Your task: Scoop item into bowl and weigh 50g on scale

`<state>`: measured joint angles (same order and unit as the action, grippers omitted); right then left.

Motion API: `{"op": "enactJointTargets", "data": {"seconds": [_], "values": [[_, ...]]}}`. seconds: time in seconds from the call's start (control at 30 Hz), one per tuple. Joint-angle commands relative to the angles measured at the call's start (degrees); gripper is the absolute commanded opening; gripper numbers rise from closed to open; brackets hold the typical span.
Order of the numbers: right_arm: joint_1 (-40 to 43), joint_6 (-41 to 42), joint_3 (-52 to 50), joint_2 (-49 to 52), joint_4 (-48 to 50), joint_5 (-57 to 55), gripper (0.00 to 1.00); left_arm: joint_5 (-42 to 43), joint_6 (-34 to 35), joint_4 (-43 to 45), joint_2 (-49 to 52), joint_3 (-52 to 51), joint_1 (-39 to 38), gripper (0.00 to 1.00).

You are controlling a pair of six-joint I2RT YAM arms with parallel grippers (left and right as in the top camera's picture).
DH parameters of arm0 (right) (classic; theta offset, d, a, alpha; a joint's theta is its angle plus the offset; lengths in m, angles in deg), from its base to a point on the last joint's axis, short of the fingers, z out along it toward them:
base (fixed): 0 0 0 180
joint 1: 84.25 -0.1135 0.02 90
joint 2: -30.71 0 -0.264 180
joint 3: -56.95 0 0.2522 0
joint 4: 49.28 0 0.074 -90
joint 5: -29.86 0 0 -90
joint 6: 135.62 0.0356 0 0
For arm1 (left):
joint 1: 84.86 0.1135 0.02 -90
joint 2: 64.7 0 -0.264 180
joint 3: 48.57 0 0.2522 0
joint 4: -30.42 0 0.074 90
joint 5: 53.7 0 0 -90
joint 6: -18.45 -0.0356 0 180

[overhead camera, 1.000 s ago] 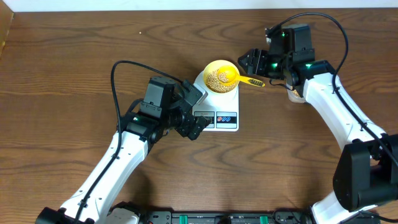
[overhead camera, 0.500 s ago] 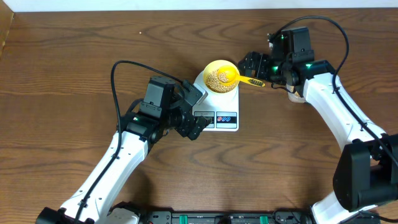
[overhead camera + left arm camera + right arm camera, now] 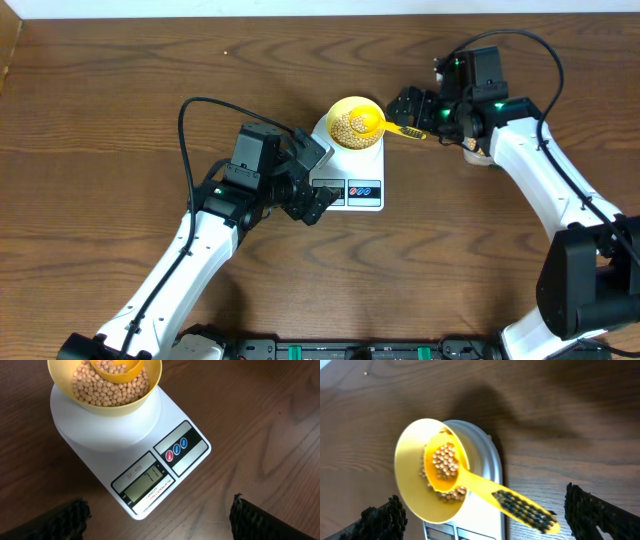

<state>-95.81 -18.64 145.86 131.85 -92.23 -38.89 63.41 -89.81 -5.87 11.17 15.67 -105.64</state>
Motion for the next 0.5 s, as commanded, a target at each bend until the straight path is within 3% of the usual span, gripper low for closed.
{"op": "enactJointTargets", "data": {"seconds": [0.0,0.47], "values": [[0.55,0.87,-2.36,0.26,1.29,0.37,0.99,0.72,-0.76,-0.13,0.48,-0.37,0.24,0.92],[0.76,4.72,-8.55,0.26,10.34,3.98,0.99,0.74,-0.76,-0.13,0.48,-0.37,0.24,0.92]]}}
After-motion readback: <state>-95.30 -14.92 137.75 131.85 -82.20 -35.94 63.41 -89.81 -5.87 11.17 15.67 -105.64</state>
